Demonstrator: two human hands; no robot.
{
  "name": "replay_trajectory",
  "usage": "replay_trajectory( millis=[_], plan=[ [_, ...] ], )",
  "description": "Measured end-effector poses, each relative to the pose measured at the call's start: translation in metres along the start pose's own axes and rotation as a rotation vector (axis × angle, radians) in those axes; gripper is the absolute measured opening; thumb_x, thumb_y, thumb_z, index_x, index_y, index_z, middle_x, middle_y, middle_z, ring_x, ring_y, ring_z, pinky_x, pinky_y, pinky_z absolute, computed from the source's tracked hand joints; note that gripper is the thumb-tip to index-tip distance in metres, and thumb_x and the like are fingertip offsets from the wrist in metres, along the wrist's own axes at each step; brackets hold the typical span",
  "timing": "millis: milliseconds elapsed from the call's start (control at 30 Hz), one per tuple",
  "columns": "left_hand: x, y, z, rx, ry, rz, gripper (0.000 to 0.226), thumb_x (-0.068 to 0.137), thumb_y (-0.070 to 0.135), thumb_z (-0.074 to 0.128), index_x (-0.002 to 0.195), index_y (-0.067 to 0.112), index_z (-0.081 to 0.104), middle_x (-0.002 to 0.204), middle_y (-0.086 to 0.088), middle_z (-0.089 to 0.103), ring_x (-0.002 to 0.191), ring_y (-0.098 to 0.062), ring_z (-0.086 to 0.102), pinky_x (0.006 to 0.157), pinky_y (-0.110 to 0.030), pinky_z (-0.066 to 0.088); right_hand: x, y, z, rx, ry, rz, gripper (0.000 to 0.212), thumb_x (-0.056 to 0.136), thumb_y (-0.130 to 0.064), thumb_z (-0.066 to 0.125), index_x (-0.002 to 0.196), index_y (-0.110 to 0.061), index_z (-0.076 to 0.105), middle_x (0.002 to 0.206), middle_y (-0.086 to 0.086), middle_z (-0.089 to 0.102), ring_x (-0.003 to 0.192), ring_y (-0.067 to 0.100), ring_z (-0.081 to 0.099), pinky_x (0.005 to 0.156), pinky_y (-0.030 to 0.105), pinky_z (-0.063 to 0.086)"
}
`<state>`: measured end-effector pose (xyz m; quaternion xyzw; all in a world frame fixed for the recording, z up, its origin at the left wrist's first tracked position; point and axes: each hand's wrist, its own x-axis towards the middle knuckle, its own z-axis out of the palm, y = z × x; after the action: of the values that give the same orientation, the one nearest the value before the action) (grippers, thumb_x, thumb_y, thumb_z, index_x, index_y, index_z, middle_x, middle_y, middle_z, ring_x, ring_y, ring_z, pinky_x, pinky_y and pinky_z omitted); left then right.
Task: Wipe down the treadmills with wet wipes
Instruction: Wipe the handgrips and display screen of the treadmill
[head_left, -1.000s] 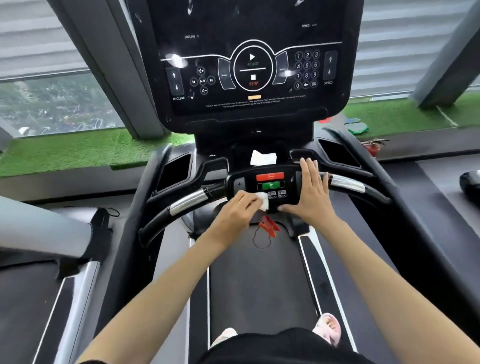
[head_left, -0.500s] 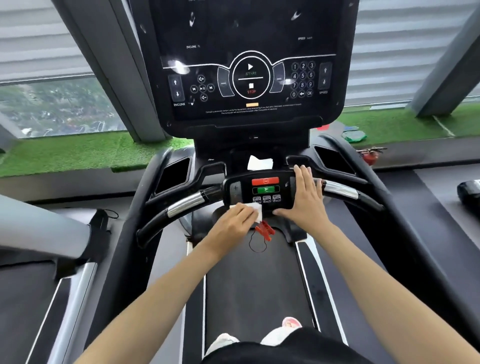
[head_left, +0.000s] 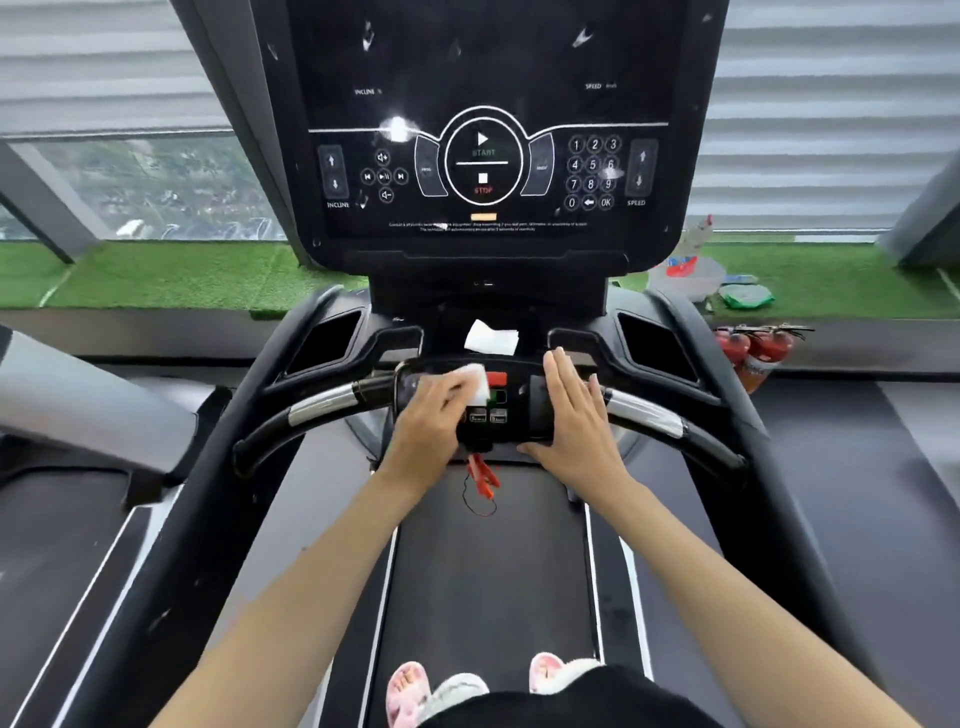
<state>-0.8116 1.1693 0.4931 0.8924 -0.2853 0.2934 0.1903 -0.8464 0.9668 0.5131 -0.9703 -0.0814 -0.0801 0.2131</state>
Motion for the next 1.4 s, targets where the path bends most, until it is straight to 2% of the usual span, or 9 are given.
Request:
replay_trajectory(
  millis=[100, 267, 433, 767, 900, 1033, 1167, 1333, 1400],
  plan=[
    [0.0, 0.014, 0.004, -0.022, 0.14, -0.359, 0.036, 0.089, -0.004, 0.043, 0.119, -0.006, 0.063, 0.107, -0.014, 0.061, 0.095, -0.023, 0.046, 0.088, -0.028, 0.045, 0.002, 0.007, -0.005, 0.039, -0.001, -0.061, 0.12, 0.069, -0.031, 0.084, 0.154, -0.011, 0.002, 0.162, 0.004, 0.004, 0.147, 0.009, -0.004, 0.114, 0.022, -0.015],
    [0.006, 0.045, 0.016, -0.043, -0.121, 0.13, 0.043, 0.081, -0.01, 0.068, 0.123, -0.008, 0.059, 0.113, -0.014, 0.064, 0.101, -0.023, 0.05, 0.091, -0.032, 0.049, 0.004, 0.016, -0.006, 0.098, 0.012, -0.09, 0.12, 0.067, -0.03, 0.084, 0.154, -0.01, 0.004, 0.161, 0.003, 0.014, 0.148, 0.013, 0.011, 0.115, 0.02, -0.013],
    [0.006, 0.044, 0.01, -0.028, 0.09, -0.439, 0.049, 0.079, -0.017, 0.059, 0.125, -0.001, 0.059, 0.113, -0.013, 0.06, 0.1, -0.023, 0.045, 0.085, -0.037, 0.052, 0.006, 0.019, -0.007, 0.127, 0.026, -0.113, 0.125, 0.066, -0.036, 0.086, 0.153, -0.008, 0.0, 0.16, 0.003, 0.017, 0.148, 0.013, 0.014, 0.116, 0.023, -0.012],
    [0.014, 0.066, 0.017, 0.025, 0.065, -0.307, 0.032, 0.088, -0.009, 0.054, 0.117, 0.002, 0.064, 0.11, -0.003, 0.061, 0.095, -0.019, 0.05, 0.083, -0.029, 0.047, 0.006, 0.026, -0.002, 0.144, 0.006, -0.136, 0.121, 0.07, -0.032, 0.083, 0.154, -0.008, -0.002, 0.161, 0.003, 0.014, 0.148, 0.013, 0.013, 0.112, 0.021, -0.021],
    [0.009, 0.063, 0.014, 0.123, -0.107, 0.231, 0.034, 0.09, -0.003, 0.049, 0.123, -0.008, 0.056, 0.109, -0.011, 0.055, 0.092, -0.024, 0.052, 0.085, -0.035, 0.049, 0.007, 0.029, -0.003, 0.136, -0.005, -0.156, 0.116, 0.074, -0.029, 0.079, 0.153, -0.008, -0.003, 0.161, 0.003, 0.012, 0.148, 0.012, 0.011, 0.113, 0.024, -0.021],
    [0.012, 0.06, 0.015, 0.019, 0.119, -0.377, 0.049, 0.078, -0.019, 0.057, 0.123, 0.001, 0.055, 0.111, -0.002, 0.045, 0.094, -0.02, 0.044, 0.079, -0.029, 0.047, 0.006, 0.029, -0.003, 0.105, -0.014, -0.164, 0.124, 0.071, -0.033, 0.083, 0.153, -0.01, -0.007, 0.162, 0.001, 0.011, 0.148, 0.01, 0.01, 0.111, 0.028, -0.026],
    [0.01, 0.059, 0.016, 0.092, -0.055, 0.078, 0.031, 0.089, -0.004, 0.057, 0.12, -0.001, 0.063, 0.111, -0.01, 0.06, 0.099, -0.023, 0.054, 0.085, -0.036, 0.053, 0.007, 0.031, -0.004, 0.092, -0.007, -0.166, 0.122, 0.071, -0.034, 0.082, 0.153, -0.01, -0.006, 0.162, 0.0, 0.01, 0.148, 0.01, 0.012, 0.111, 0.029, -0.028],
    [0.016, 0.065, 0.021, -0.017, 0.208, -0.586, 0.048, 0.075, -0.024, 0.055, 0.116, 0.0, 0.065, 0.101, -0.01, 0.058, 0.093, -0.02, 0.043, 0.074, -0.031, 0.048, 0.006, 0.03, -0.006, 0.103, -0.014, -0.183, 0.122, 0.073, -0.035, 0.081, 0.153, -0.012, -0.007, 0.161, -0.001, 0.009, 0.148, 0.01, 0.009, 0.111, 0.032, -0.027],
    [0.017, 0.081, 0.027, -0.026, 0.112, -0.347, 0.034, 0.087, -0.012, 0.052, 0.114, 0.005, 0.065, 0.102, -0.002, 0.06, 0.095, -0.018, 0.048, 0.08, -0.035, 0.049, 0.006, 0.03, -0.006, 0.091, -0.01, -0.186, 0.121, 0.073, -0.033, 0.082, 0.153, -0.015, -0.007, 0.161, 0.001, 0.015, 0.147, 0.012, 0.016, 0.113, 0.033, -0.027]
  ],
)
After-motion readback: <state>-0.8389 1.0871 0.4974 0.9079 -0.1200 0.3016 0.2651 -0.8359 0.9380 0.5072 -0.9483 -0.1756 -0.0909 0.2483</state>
